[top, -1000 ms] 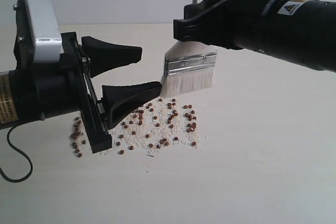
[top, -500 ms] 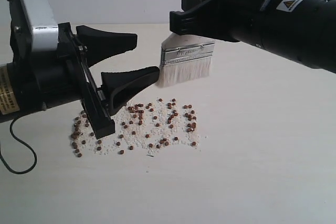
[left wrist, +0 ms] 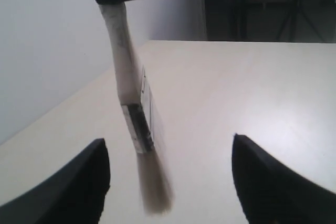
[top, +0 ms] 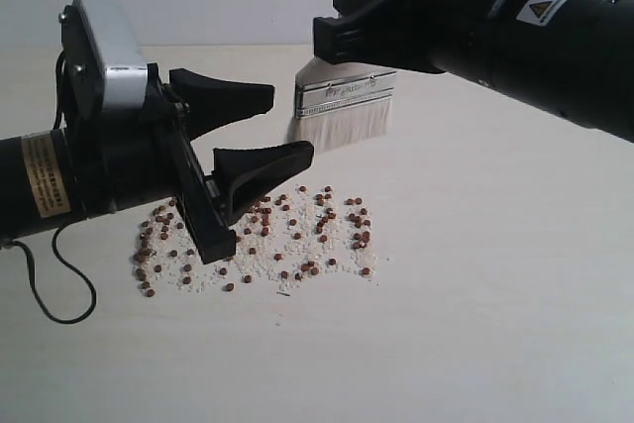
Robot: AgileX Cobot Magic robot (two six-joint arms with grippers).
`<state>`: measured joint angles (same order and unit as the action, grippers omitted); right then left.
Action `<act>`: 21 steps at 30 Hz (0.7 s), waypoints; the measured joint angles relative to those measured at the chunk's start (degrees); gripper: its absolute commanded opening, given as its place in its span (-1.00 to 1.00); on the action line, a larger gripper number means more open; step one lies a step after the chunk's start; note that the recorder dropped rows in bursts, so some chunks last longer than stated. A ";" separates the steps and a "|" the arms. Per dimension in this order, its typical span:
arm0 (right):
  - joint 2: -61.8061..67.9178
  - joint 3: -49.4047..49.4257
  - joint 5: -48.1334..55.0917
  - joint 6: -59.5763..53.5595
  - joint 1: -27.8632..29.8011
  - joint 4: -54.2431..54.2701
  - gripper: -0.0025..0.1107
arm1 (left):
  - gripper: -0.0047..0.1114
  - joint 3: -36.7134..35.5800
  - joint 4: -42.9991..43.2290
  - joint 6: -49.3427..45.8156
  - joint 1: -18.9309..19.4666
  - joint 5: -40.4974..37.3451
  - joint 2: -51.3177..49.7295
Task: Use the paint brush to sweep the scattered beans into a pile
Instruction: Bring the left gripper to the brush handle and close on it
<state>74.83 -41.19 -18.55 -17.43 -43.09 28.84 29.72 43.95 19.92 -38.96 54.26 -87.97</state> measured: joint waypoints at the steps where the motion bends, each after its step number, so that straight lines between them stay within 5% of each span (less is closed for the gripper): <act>1: 0.00 0.00 -0.15 0.00 -0.67 0.00 -0.96 | 0.17 0.62 0.00 0.00 0.00 0.00 -0.25; 21: 0.00 0.00 -1.01 0.10 -4.80 -0.09 -0.96 | 0.17 2.37 -1.90 -0.23 0.00 1.28 -1.12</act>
<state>74.83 -41.19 -19.56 -17.33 -47.90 28.76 32.09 42.05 19.69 -38.96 55.54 -89.09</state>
